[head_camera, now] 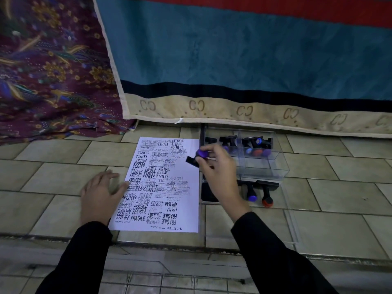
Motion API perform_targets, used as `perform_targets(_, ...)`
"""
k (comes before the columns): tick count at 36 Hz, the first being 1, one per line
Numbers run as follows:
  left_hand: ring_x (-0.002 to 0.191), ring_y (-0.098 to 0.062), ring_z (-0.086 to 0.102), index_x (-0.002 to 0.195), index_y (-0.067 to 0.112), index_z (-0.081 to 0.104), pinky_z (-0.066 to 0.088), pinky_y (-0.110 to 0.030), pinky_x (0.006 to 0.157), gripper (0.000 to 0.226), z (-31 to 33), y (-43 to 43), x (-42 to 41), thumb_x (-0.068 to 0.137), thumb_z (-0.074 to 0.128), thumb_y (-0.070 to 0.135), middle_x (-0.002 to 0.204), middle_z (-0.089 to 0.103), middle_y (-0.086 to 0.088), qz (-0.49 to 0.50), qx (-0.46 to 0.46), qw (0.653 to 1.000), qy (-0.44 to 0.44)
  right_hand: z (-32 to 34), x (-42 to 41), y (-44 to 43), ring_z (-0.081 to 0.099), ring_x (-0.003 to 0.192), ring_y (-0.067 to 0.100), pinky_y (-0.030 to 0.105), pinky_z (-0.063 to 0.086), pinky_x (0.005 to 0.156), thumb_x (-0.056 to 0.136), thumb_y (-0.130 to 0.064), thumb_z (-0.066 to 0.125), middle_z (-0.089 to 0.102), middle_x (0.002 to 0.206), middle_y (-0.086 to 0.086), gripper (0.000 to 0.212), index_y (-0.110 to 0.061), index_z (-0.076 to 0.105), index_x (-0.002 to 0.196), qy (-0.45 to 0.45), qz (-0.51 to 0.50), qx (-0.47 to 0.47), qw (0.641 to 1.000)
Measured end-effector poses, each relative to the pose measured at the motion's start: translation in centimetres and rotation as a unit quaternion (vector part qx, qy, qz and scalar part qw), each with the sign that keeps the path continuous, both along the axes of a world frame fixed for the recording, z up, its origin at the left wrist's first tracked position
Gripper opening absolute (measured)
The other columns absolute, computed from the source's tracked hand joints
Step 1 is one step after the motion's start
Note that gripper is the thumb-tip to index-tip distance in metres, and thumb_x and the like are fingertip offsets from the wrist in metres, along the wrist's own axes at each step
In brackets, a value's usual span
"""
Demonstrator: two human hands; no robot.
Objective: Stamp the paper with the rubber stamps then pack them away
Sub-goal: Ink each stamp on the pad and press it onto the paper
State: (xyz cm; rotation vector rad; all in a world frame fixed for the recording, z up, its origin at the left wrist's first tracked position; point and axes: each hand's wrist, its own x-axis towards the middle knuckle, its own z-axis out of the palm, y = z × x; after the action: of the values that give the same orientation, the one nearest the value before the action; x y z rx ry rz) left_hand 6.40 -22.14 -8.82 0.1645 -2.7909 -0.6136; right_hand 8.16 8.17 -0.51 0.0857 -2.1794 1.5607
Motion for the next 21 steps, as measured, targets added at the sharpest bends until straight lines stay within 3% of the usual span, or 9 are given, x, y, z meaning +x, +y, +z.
perform_targets(5,0.120,-0.034,0.052,0.111,0.018,0.065,0.036,-0.050,0.103,0.037,0.0,-0.1,0.0,0.084,0.073,0.042,0.130,0.059,-0.008,-0.004,-0.002,1.000,0.007,0.2,1.7,2.3,0.065,0.088,0.007,0.018,0.055,0.077,0.080,-0.005,0.071,0.065,0.099,0.004,0.020,-0.014,0.061,0.095,-0.004,-0.015,-0.008,1.000)
perform_targets(10,0.121,-0.033,0.052,0.112,0.017,0.065,0.035,-0.050,0.104,0.038,0.1,0.1,0.0,0.084,0.074,0.041,0.131,0.059,-0.008,-0.002,-0.005,1.000,0.005,-0.2,3.1,2.9,0.066,0.089,0.009,0.019,0.055,0.079,0.080,-0.005,0.071,0.065,0.098,0.002,0.020,-0.015,0.061,0.094,-0.026,-0.020,0.008,0.999)
perform_targets(15,0.120,-0.033,0.052,0.111,0.017,0.065,0.036,-0.048,0.103,0.037,0.1,0.0,0.0,0.084,0.073,0.041,0.130,0.060,-0.007,-0.003,-0.004,1.000,0.005,0.1,3.8,3.2,0.063,0.087,-0.001,0.009,0.051,0.075,0.082,-0.008,0.071,0.062,0.095,-0.006,0.017,-0.014,0.063,0.095,0.005,-0.020,0.083,0.996)
perform_targets(21,0.120,-0.031,0.052,0.110,0.020,0.064,0.035,-0.049,0.104,0.036,0.0,-0.1,0.0,0.083,0.073,0.043,0.128,0.060,-0.005,-0.002,0.002,1.000,0.008,-1.1,4.8,4.0,0.064,0.087,0.006,0.022,0.056,0.077,0.081,-0.010,0.072,0.063,0.095,-0.008,0.016,-0.014,0.065,0.095,-0.011,0.008,0.152,0.988)
